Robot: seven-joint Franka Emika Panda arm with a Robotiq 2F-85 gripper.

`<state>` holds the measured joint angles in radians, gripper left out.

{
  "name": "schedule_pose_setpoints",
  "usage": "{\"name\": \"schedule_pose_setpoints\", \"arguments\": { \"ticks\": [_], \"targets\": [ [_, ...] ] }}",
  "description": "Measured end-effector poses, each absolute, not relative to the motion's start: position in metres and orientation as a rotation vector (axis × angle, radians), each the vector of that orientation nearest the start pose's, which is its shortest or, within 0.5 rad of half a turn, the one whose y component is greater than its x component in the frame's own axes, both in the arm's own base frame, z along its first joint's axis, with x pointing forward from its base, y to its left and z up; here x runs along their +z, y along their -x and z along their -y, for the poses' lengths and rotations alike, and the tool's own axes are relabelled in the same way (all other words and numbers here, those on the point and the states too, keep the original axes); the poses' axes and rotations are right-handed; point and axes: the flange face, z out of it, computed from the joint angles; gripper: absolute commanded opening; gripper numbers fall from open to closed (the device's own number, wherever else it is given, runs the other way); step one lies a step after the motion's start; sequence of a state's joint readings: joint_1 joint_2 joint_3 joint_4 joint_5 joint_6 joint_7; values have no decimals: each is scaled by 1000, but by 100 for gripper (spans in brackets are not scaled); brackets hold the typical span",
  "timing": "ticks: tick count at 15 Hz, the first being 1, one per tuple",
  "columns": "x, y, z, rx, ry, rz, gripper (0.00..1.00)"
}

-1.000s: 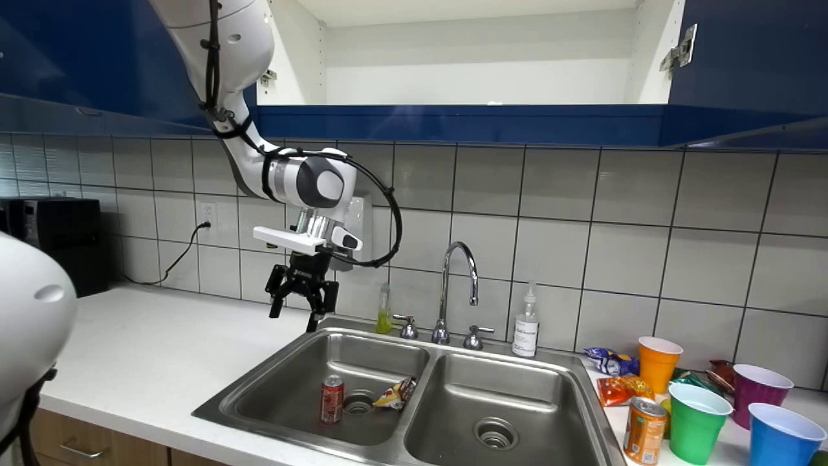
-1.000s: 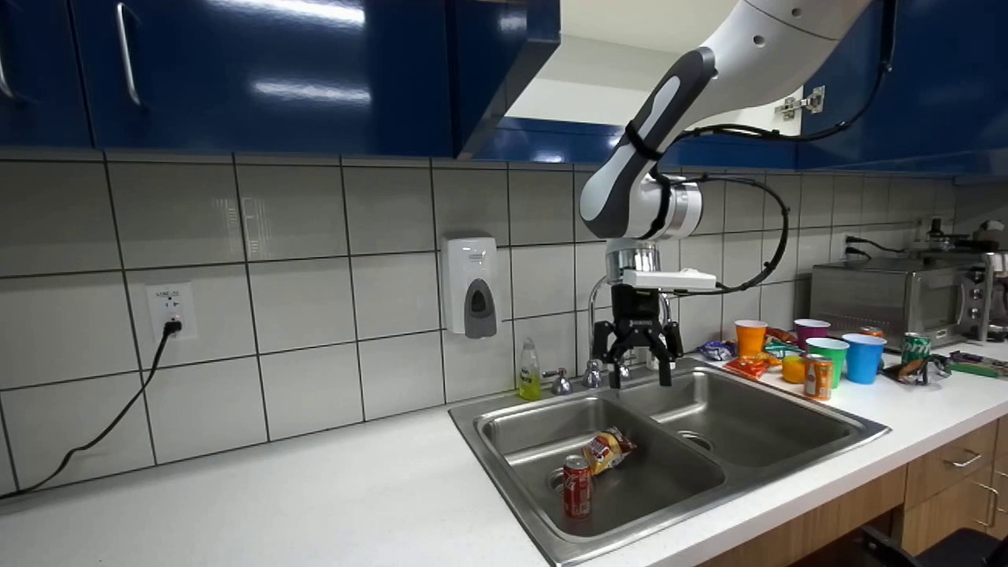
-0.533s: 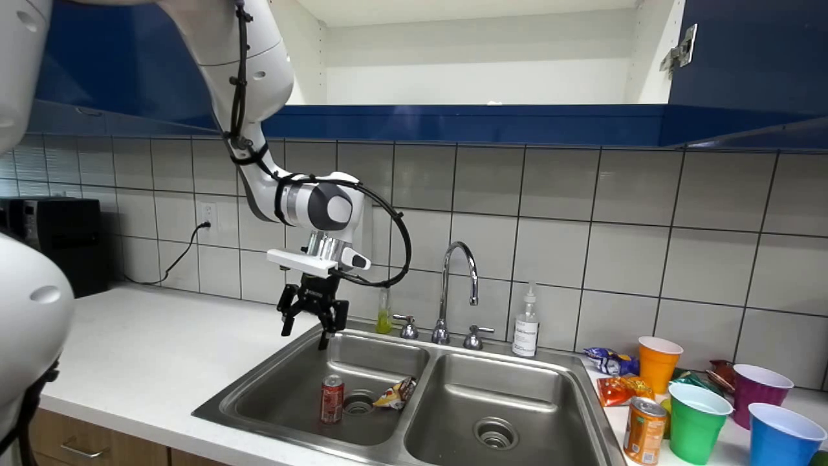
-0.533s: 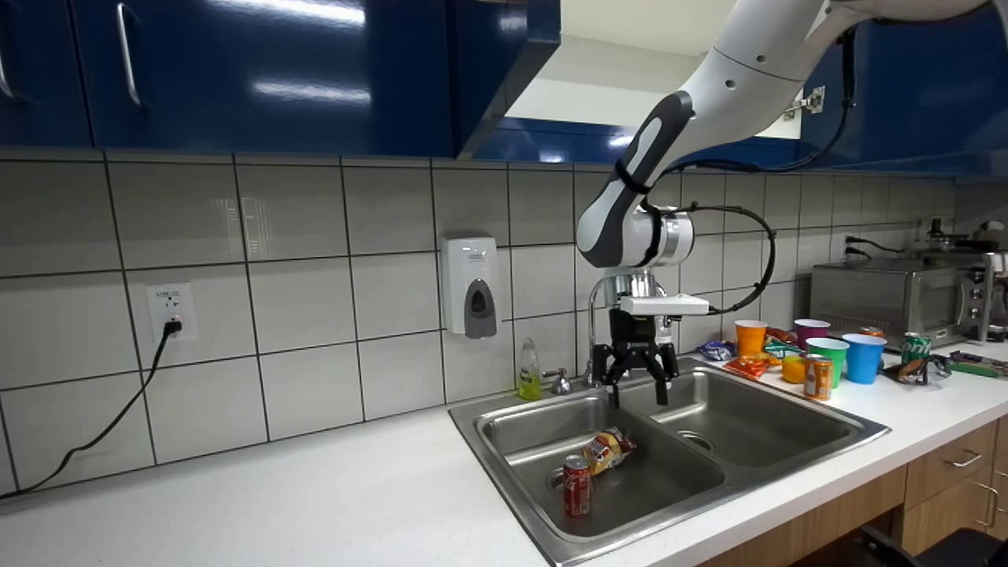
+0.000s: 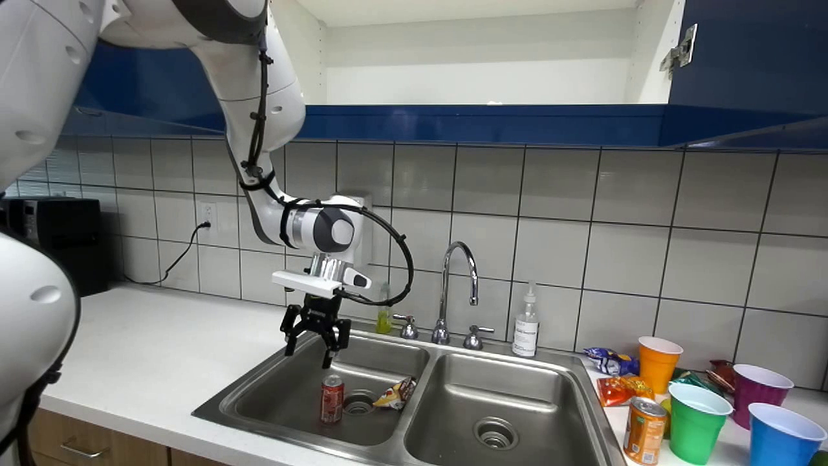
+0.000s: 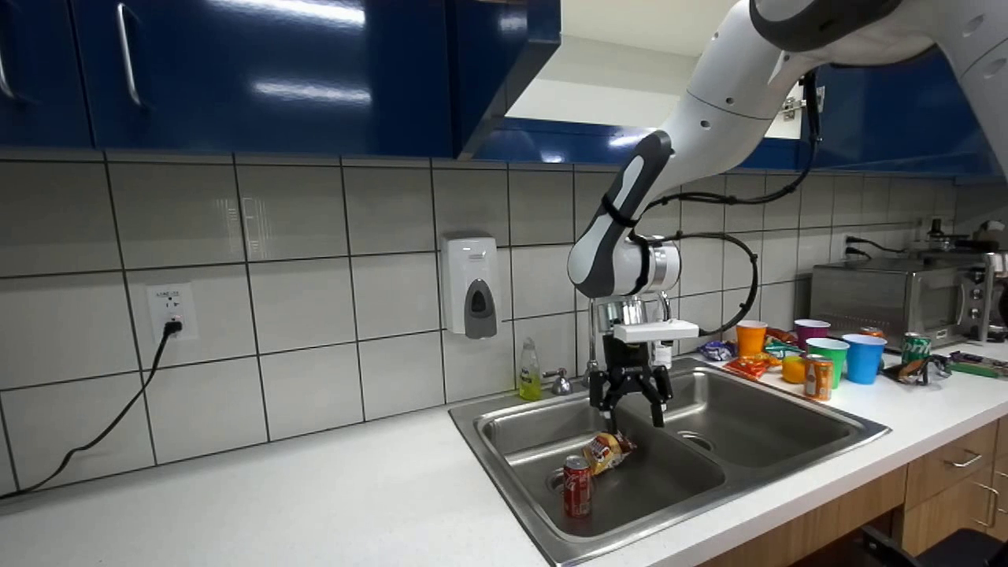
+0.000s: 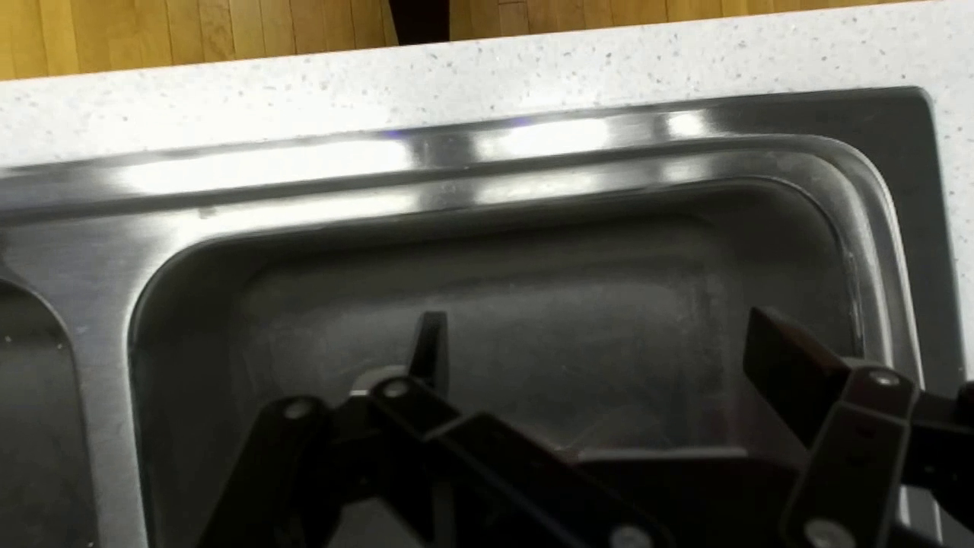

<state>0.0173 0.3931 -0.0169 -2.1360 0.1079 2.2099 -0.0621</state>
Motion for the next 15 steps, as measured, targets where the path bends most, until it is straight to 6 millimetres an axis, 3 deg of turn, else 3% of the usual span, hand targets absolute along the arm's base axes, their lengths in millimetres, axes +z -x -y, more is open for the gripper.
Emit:
{"name": "schedule_pose_setpoints", "arguments": {
  "ticks": [15],
  "targets": [
    [136, -537, -25, 511, 3021, 25, 100]
  ]
}}
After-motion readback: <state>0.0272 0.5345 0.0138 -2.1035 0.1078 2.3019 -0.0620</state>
